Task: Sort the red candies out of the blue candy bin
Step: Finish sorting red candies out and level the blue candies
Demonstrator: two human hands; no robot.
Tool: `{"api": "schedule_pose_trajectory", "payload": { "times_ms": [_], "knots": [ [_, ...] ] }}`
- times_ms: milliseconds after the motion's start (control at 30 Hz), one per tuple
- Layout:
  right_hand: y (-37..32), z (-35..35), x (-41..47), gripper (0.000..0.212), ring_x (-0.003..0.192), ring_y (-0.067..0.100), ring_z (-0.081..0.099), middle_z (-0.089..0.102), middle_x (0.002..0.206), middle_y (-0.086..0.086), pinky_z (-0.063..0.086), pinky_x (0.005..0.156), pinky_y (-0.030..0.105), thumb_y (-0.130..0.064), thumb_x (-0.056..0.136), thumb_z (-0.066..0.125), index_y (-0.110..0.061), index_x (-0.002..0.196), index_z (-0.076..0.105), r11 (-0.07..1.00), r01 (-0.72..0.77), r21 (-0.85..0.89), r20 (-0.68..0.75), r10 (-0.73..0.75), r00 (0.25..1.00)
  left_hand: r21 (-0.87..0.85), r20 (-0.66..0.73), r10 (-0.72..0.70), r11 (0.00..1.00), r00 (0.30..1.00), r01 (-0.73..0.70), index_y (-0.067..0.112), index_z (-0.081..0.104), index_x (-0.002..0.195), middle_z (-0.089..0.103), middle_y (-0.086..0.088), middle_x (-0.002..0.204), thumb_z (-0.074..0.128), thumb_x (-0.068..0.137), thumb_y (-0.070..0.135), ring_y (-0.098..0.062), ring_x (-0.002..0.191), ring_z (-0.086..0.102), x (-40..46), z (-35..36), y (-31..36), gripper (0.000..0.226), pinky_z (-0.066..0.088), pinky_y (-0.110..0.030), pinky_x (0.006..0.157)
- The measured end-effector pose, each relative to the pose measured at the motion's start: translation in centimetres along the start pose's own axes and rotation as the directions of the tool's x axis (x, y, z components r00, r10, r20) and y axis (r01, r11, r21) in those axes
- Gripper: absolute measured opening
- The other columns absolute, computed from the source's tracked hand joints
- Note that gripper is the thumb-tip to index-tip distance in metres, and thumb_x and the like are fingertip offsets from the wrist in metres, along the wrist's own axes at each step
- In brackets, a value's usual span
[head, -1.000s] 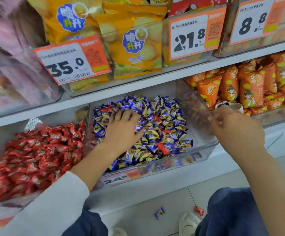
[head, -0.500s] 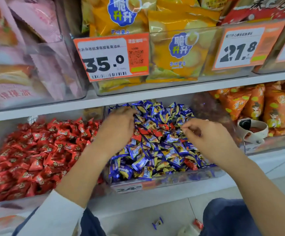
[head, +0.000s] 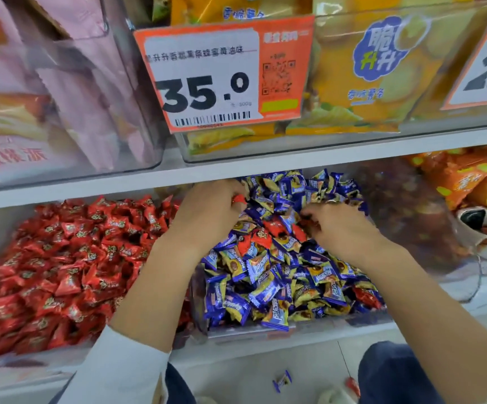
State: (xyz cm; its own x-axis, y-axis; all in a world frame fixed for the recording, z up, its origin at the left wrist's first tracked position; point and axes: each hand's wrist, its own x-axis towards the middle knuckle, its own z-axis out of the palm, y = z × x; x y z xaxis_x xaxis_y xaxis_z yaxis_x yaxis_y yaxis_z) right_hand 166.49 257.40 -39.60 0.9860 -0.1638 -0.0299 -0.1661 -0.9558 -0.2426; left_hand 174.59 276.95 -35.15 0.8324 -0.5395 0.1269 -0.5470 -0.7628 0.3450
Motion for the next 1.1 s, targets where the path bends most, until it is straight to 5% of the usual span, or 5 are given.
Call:
{"api": "schedule_pose_trajectory", "payload": {
  "times_ms": [367,533,700,967,1100],
  "knots": [
    [-1.0,-1.9,-1.5,0.016,0.056,0.021,0.053,0.066,0.081,0.008,0.041,0.057,0.032,-0.013,0.090,0.051,-0.016,0.106,0.054,0.946,-0.003,0.323,-0.138,0.050,0.989,-0.164,-0.001,0.078,0.984,0.997,-0.077,0.017,0.059,0.104,0.059,0.001,0.107,0.044,0.084,-0.004,-0.014,0.083,0.058,-4.4,-1.3,1.8,0.033,0.047,-0.032,0.079],
    [-0.8,-1.6,-2.2,0.019,0.049,0.017,0.041,0.053,0.063,0.003,0.031,0.049,0.030,-0.006,0.092,0.040,-0.014,0.095,0.057,0.878,-0.072,0.472,-0.046,0.107,0.993,0.230,0.020,0.138,0.963,0.990,-0.139,0.025,0.055,0.112,0.059,0.006,0.109,0.045,0.093,0.037,-0.016,0.098,0.057,-5.1,-0.1,1.9,0.025,0.045,-0.028,0.076],
    [-0.6,-1.3,-2.5,0.032,0.075,0.018,0.062,0.066,0.083,0.002,0.044,0.064,0.027,-0.056,0.085,0.055,-0.029,0.100,0.060,0.975,-0.062,0.213,0.098,0.042,0.994,0.340,0.079,0.094,0.933,0.992,-0.116,0.026,0.053,0.116,0.056,0.004,0.114,0.056,0.089,0.048,-0.020,0.109,0.053,-4.6,0.8,1.8,0.035,0.044,-0.032,0.085],
    [-0.2,0.3,-1.8,0.022,0.080,0.014,0.058,0.060,0.095,-0.003,0.041,0.064,0.023,-0.039,0.082,0.069,-0.031,0.098,0.057,0.941,0.070,0.330,-0.023,-0.067,0.998,-0.028,-0.120,0.097,0.995,0.988,-0.101,0.018,0.042,0.094,0.053,0.002,0.065,0.048,0.093,0.018,-0.013,0.054,0.049,-4.2,0.5,2.4,0.007,0.038,-0.031,0.048],
    [-0.8,0.8,-1.8,0.046,0.097,0.015,0.057,0.060,0.108,0.000,0.039,0.077,0.023,-0.034,0.084,0.068,-0.034,0.127,0.052,0.936,0.129,0.326,-0.033,-0.125,0.992,-0.007,0.044,0.114,0.993,0.993,-0.114,0.020,0.037,0.132,0.058,-0.008,0.112,0.042,0.095,0.008,-0.026,0.086,0.063,-3.5,1.9,2.7,0.039,0.051,-0.041,0.071]
  ]
}}
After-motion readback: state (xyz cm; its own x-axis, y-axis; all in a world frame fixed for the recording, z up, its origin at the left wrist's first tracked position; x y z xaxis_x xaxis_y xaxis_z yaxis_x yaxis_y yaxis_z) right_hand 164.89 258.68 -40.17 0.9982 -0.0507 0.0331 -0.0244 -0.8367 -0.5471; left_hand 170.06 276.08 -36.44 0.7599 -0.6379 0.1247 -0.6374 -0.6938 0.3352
